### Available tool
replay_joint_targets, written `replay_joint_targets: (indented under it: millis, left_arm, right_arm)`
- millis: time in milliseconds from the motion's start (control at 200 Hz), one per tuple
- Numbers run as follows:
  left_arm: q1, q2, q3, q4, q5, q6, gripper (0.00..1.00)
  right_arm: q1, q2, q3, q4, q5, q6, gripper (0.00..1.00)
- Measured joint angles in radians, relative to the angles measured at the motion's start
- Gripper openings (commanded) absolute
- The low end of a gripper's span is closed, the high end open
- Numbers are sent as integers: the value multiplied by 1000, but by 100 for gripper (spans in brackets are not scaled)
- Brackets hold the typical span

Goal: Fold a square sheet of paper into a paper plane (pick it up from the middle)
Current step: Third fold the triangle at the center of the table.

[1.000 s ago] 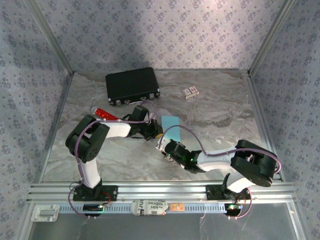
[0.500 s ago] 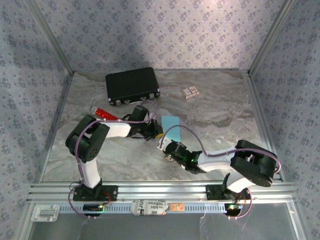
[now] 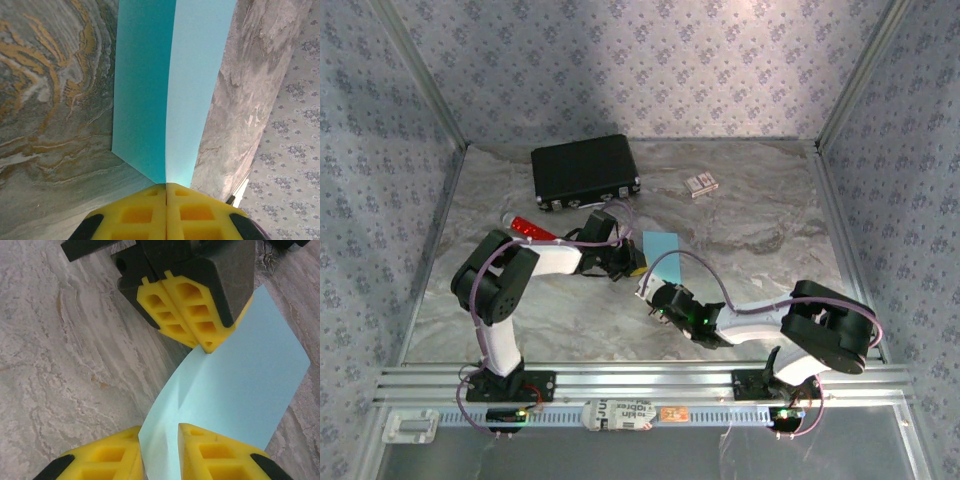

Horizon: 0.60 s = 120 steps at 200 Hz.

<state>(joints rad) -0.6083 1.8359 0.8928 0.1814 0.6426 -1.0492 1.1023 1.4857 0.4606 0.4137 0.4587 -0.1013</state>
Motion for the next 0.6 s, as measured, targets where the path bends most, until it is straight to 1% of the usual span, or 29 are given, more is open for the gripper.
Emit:
replay_joint_targets:
  millis: [290, 385, 500, 600]
  left_arm:
    - [0, 0, 0, 0, 0, 0, 7]
    - [0, 0, 0, 0, 0, 0, 8]
    - [0, 0, 0, -1, 0, -3, 16]
    - [2, -4, 0, -5, -5, -6, 32]
  right_arm:
    - [0, 0, 0, 10, 2, 5, 18]
    - [0, 0, 0, 10, 2, 8, 14]
    - [0, 0, 0, 10, 2, 12, 10]
    - [0, 0, 0, 6, 2, 20, 9]
